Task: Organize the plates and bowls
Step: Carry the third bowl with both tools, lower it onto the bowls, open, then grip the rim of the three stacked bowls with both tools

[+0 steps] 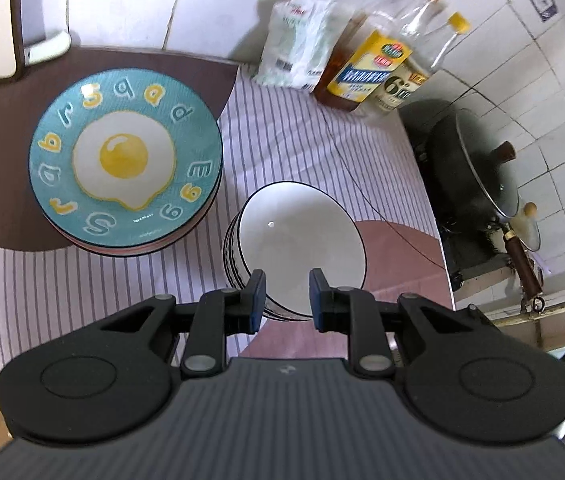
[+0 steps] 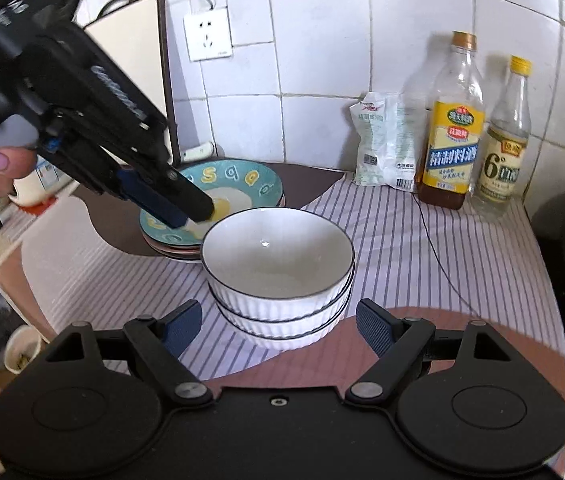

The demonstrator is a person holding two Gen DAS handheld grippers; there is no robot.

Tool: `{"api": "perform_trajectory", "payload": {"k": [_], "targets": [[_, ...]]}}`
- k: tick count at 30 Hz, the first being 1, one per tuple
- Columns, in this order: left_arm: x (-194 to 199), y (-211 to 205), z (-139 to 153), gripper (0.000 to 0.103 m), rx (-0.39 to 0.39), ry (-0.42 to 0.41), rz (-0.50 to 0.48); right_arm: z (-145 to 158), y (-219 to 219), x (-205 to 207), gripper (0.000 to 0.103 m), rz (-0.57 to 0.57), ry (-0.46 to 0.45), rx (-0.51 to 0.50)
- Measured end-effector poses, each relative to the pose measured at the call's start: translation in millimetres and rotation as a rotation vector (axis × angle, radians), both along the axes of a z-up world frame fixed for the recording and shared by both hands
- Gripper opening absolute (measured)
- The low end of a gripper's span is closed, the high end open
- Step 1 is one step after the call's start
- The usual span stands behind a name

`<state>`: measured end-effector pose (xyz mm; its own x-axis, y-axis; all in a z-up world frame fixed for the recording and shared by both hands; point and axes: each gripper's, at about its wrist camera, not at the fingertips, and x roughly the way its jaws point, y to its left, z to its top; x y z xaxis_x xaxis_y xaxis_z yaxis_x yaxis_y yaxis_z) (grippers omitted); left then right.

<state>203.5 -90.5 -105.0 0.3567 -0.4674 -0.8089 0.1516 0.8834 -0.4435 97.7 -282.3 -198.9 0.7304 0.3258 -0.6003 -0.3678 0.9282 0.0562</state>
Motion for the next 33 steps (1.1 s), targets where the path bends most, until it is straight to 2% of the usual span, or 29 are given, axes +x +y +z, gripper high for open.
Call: {"api": "perform_trajectory", "payload": {"k": [7,8,10,11,12,17,19,21,23,24,25,26,27,28,30,33], "targets": [[-20,6,-9,0.021,-0.036,-0.049,0.026,-9,-2,-12,0.088,-0.022,-0.015,0.018],[-23,7,-10,0.021,-0.055,-0.058,0.037,-11,-3,-12,0.088,-0.022,-0.017,0.018],[-32,13,-6,0.022,-0.149,-0.068,0.061,-17,-5,-13,0.088,-0.018,-0.018,0.011],[-36,13,-2,0.028,-0.187,-0.075,0.060,-21,-6,-13,0.088,-0.016,-0.019,0.009],[-40,12,2,0.031,-0.190,-0.093,0.053,-25,-8,-13,0.088,-0.016,-0.020,0.010],[-49,-4,5,0.032,-0.006,-0.185,0.021,-51,-15,-7,0.089,-0.012,-0.016,0.035],[-47,-5,-5,0.035,0.018,-0.163,0.026,-63,-17,-2,0.089,-0.012,-0.016,0.036],[-43,-3,-16,0.041,0.012,-0.134,0.043,-74,-17,2,0.089,-0.012,-0.026,0.037],[-37,-1,-29,0.042,-0.003,-0.116,0.060,-84,-15,6,0.089,-0.014,-0.044,0.038],[-33,1,-35,0.044,-0.033,-0.099,0.076,-88,-14,8,0.089,-0.012,-0.052,0.039],[-27,8,-44,0.048,-0.124,-0.067,0.120,-92,-13,11,0.089,-0.012,-0.057,0.040],[-23,14,-53,0.057,-0.205,-0.032,0.167,-95,-11,14,0.090,-0.015,-0.061,0.039],[-17,20,-62,0.058,-0.265,0.018,0.221,-98,-10,16,0.090,-0.015,-0.065,0.038],[-9,24,-71,0.058,-0.294,0.062,0.265,-100,-7,19,0.090,-0.011,-0.073,0.036],[0,26,-80,0.058,-0.293,0.081,0.296,-103,-3,25,0.092,-0.005,-0.076,0.033],[11,21,-90,0.056,-0.230,0.090,0.271,-107,3,35,0.092,0.020,-0.078,0.033]]}}
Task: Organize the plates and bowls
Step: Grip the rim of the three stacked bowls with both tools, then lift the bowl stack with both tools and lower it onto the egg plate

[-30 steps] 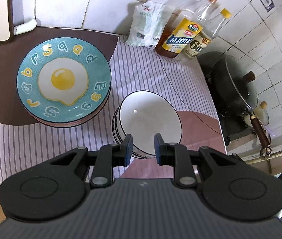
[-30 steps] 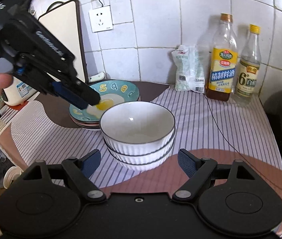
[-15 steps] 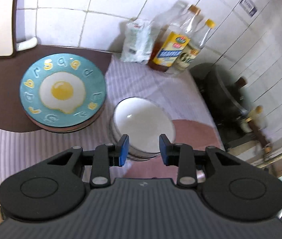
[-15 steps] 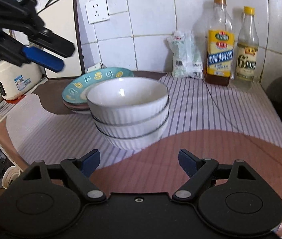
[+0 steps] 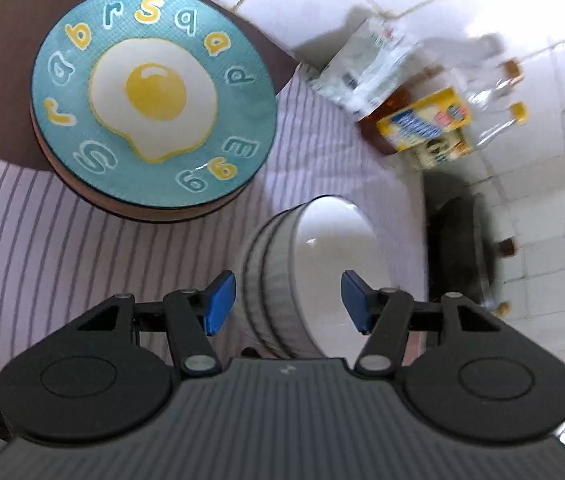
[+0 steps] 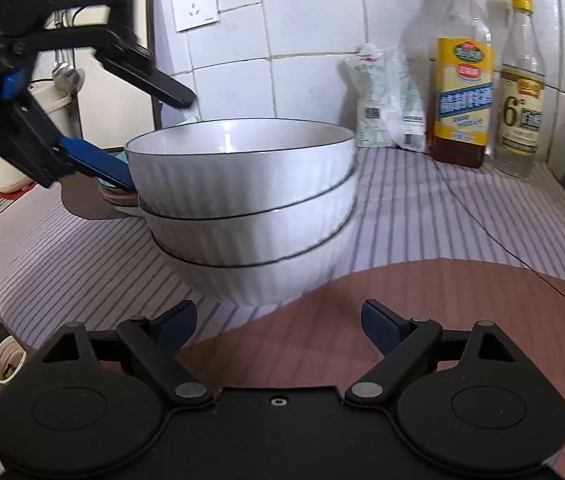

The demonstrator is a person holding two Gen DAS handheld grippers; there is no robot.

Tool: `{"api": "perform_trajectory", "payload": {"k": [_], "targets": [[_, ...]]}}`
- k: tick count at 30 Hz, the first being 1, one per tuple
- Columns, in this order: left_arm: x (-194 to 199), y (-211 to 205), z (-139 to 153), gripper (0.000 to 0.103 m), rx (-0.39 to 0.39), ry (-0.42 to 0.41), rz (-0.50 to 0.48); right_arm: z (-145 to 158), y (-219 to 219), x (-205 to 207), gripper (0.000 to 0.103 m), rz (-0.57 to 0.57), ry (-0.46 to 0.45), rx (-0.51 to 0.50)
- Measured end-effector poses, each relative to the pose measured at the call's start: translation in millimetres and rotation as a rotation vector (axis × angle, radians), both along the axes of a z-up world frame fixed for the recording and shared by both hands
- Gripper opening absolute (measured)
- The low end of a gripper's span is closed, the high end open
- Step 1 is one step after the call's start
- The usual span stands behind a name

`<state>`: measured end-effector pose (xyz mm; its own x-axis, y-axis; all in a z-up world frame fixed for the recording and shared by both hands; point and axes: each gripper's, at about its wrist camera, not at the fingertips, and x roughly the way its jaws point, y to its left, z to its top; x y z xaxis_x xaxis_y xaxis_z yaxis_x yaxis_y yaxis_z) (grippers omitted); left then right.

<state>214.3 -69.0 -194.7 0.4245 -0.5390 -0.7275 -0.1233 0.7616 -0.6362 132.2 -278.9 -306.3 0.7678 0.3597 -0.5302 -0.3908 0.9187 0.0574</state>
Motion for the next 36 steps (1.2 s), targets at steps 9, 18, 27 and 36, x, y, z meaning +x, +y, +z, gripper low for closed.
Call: {"api": "perform_trajectory", "payload": {"k": [9,18,27,36], "targets": [[10,-20,-27,0.039,0.069,0.040,-0.069,-2,16,14,0.094,0.059,-0.062,-0.033],[16,-29,-23,0.038,0.139,0.027,-0.118,-4,20,31,0.095,0.068,-0.041,-0.027],[13,-46,-10,0.037,0.251,0.013,-0.223,-7,23,22,0.095,0.051,-0.069,-0.049],[4,-40,-7,0.037,0.245,0.044,-0.228,-3,28,17,0.094,0.082,-0.086,-0.102]]}}
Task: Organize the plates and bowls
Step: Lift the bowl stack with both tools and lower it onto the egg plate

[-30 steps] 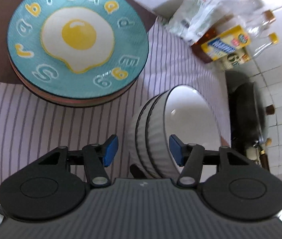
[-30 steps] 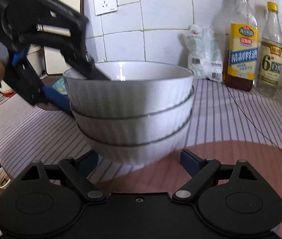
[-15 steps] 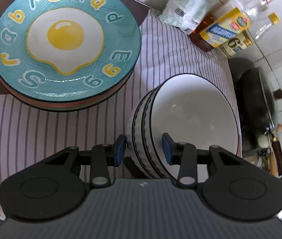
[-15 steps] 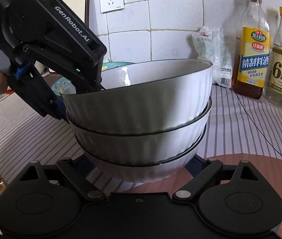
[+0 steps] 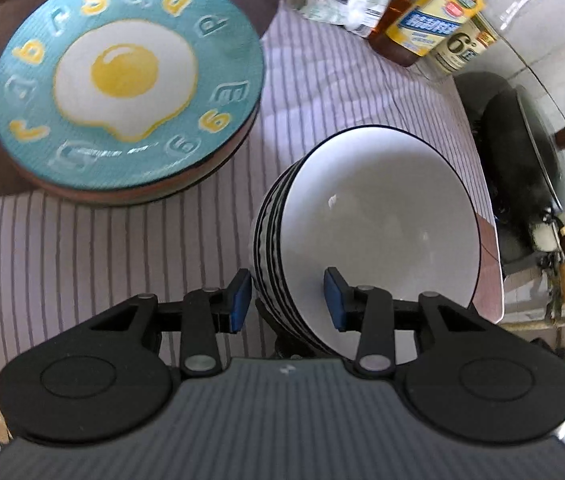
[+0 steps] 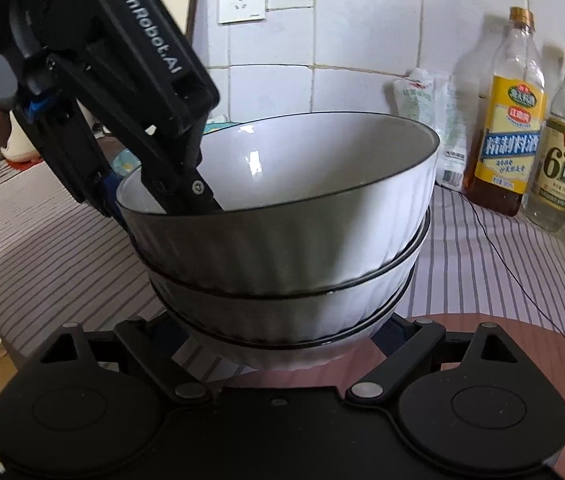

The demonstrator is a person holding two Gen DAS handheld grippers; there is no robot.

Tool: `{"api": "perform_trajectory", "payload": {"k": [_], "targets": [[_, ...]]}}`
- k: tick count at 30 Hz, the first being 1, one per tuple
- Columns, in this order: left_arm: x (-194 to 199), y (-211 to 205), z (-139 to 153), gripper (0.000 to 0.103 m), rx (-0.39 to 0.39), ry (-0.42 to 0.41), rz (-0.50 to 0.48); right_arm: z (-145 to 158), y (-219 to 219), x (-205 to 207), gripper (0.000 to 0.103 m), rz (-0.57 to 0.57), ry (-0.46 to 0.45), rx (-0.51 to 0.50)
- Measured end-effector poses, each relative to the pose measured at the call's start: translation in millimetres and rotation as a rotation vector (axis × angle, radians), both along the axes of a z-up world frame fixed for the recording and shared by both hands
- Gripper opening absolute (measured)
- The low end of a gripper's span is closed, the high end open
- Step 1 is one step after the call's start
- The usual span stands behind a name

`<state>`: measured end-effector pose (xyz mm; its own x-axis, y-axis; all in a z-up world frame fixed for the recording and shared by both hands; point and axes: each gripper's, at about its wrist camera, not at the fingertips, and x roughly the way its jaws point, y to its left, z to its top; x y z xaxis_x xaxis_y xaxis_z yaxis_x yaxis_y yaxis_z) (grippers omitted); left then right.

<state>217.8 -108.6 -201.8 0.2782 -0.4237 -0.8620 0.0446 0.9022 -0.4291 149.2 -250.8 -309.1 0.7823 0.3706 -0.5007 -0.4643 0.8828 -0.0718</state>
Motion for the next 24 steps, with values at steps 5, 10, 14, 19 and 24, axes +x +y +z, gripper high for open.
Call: {"api": "perform_trajectory", "payload": {"k": [5,10,14,19,24], "targets": [[-9,13,25,0.037,-0.001,-0.029,0.014,15,5,-4,0.094,0.037,-0.010,0.023],[-11,35,66,0.037,0.018,-0.108,0.048,44,17,6,0.094,0.094,-0.081,0.049],[0,53,89,0.037,0.057,-0.159,0.071,64,35,28,0.094,0.144,-0.131,0.060],[18,80,93,0.037,0.080,-0.167,0.117,73,60,61,0.094,0.189,-0.118,0.080],[41,101,77,0.037,0.099,-0.138,0.141,65,84,91,0.094,0.225,-0.068,0.074]]}}
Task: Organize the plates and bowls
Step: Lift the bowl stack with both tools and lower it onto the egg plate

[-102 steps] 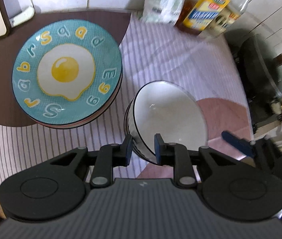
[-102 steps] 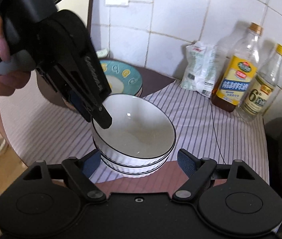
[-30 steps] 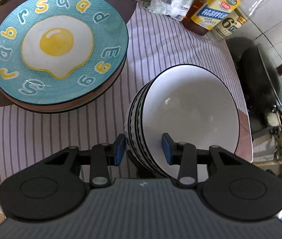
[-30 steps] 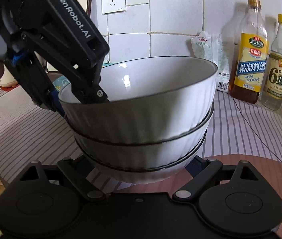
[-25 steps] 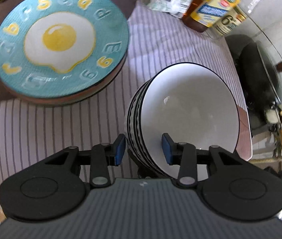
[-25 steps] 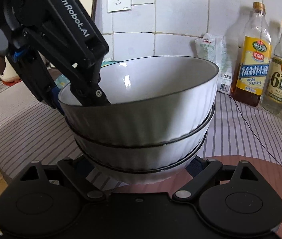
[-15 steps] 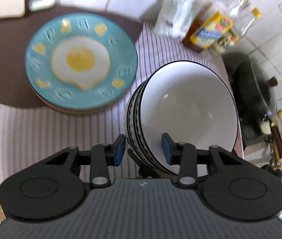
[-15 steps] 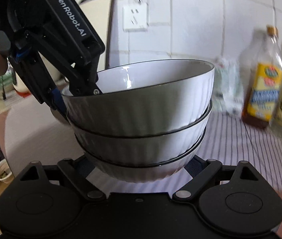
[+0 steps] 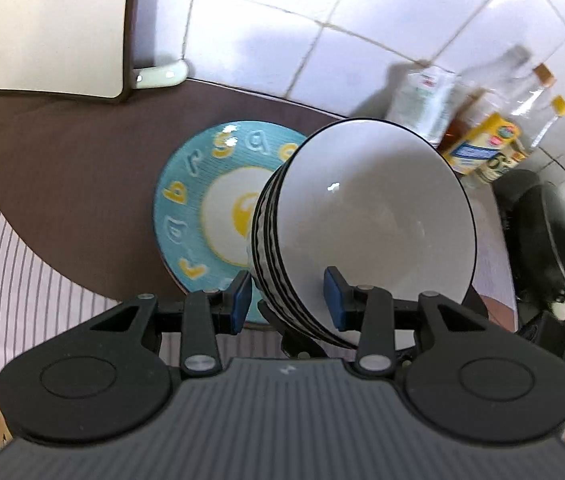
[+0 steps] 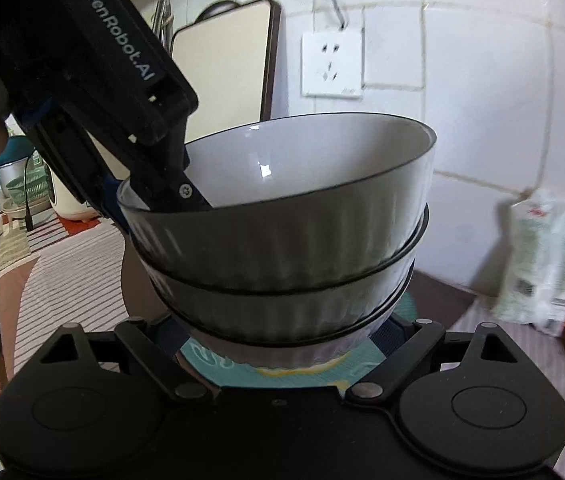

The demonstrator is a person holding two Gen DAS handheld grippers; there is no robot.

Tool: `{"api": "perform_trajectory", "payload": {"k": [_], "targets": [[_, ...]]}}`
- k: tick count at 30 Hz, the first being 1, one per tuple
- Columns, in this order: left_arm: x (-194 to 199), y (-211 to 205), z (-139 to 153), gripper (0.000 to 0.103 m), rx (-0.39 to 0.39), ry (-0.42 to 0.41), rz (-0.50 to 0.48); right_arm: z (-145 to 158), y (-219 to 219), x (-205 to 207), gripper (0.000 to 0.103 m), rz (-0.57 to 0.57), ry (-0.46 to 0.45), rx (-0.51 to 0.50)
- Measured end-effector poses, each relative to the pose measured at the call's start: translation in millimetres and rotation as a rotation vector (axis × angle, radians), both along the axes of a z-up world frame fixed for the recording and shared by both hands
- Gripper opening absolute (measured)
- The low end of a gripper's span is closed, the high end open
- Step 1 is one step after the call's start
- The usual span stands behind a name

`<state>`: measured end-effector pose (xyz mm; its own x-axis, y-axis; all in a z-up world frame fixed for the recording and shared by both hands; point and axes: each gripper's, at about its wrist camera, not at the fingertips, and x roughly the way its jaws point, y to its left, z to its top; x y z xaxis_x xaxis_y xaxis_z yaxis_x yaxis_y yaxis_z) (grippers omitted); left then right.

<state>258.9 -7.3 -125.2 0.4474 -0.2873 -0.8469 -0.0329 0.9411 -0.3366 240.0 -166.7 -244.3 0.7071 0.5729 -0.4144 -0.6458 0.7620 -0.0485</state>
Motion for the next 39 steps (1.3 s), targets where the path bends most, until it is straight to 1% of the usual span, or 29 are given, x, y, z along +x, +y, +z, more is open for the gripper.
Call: {"api": "perform_trajectory", "payload": {"k": [1,3,9,12,13,15,23,25,28,31,33,34,35,36,38,39], "targets": [[5,4,-6,0.037,-0.003,0.015,0.006,-4,4,8,0.094,0.006,0.011,-0.005],[14,7,-15,0.037,0.003,0.037,0.006,-11,11,10,0.094,0.019,0.021,-0.024],[29,12,-31,0.037,0.004,0.048,0.022,-22,20,38,0.094,0.037,0.111,-0.053],[35,15,-32,0.037,-0.007,0.059,0.032,-18,24,49,0.094,0.045,0.145,-0.074],[36,15,-32,0.037,-0.007,0.059,0.030,-16,27,47,0.094,0.048,0.155,-0.079],[40,16,-32,0.037,-0.013,0.065,0.048,-14,31,51,0.094,0.050,0.160,-0.094],[51,10,-37,0.037,0.041,0.071,0.049,-13,33,58,0.094,0.047,0.183,-0.133],[50,8,-37,0.037,0.055,0.069,0.061,-14,35,62,0.094,0.054,0.207,-0.155],[52,12,-37,0.037,0.046,0.088,0.089,-14,36,60,0.094,0.064,0.192,-0.170],[54,8,-36,0.037,0.074,0.090,0.106,-14,35,62,0.094,0.064,0.209,-0.153],[55,6,-35,0.036,0.086,0.088,0.127,-13,34,61,0.094,0.077,0.210,-0.172],[55,6,-35,0.035,0.089,0.084,0.138,-11,33,61,0.094,0.084,0.225,-0.181],[55,5,-35,0.035,0.093,0.083,0.145,-10,32,62,0.097,0.087,0.243,-0.187],[55,5,-35,0.035,0.097,0.082,0.148,-9,32,63,0.099,0.084,0.281,-0.210],[56,5,-35,0.035,0.102,0.082,0.152,-5,31,60,0.099,0.072,0.283,-0.255],[56,5,-35,0.035,0.103,0.083,0.156,-2,29,56,0.100,0.075,0.276,-0.245]]}}
